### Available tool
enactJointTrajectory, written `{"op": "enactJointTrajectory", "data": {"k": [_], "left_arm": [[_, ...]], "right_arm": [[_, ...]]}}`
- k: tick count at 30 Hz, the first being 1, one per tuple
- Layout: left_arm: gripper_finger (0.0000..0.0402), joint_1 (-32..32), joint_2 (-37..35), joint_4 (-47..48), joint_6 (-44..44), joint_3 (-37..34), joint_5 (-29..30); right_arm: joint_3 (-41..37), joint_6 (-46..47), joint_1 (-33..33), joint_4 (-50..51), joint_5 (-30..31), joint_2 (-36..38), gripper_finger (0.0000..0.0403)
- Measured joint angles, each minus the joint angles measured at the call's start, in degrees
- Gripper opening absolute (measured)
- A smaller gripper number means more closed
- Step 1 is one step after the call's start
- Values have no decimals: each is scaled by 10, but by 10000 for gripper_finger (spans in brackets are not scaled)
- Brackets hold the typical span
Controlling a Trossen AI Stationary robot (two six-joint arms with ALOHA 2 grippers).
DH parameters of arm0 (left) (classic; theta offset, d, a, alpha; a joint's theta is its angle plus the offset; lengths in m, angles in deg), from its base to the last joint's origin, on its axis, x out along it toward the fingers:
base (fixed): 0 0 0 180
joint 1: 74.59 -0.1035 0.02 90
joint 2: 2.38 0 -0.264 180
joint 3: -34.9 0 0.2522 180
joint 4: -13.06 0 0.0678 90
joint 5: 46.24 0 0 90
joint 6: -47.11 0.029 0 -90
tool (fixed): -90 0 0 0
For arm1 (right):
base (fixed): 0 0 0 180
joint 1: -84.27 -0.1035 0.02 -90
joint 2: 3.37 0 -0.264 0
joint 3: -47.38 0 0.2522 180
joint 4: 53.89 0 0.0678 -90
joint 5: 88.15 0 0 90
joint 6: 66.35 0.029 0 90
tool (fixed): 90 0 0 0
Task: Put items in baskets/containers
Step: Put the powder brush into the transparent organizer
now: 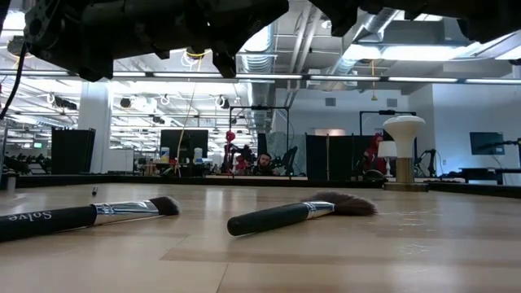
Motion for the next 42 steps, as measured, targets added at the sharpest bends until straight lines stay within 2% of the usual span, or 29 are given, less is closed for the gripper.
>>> {"op": "enactJointTrajectory", "data": {"k": [2, 5, 11, 13, 18, 21, 29, 37, 42], "left_arm": [[55, -2, 0, 4, -9, 0, 0], [55, -4, 0, 16, -12, 0, -1], [56, -4, 0, 17, -12, -1, -4], [56, -4, 0, 19, -13, -1, -6], [56, -4, 0, 24, -24, -1, -3], [62, -4, 0, 35, -25, -1, -3], [90, -4, 0, 66, -26, -1, 2], [116, -3, -4, 64, -24, -1, 1], [115, -3, -7, 67, -24, -1, 1]], "right_arm": [[2, 0, 2, -1, 0, 0, 203], [2, 0, 5, -7, 0, 0, 169], [3, -9, 5, -6, 5, 0, 45], [3, -20, 5, -5, 6, 0, 17], [3, -18, 9, -1, 6, 0, 25], [14, -15, 15, 26, 2, 0, 10], [103, 25, 28, 219, -21, -2, 5], [113, 46, 25, 264, -14, -21, 3], [114, 52, 30, 250, -17, -28, 5]]}}
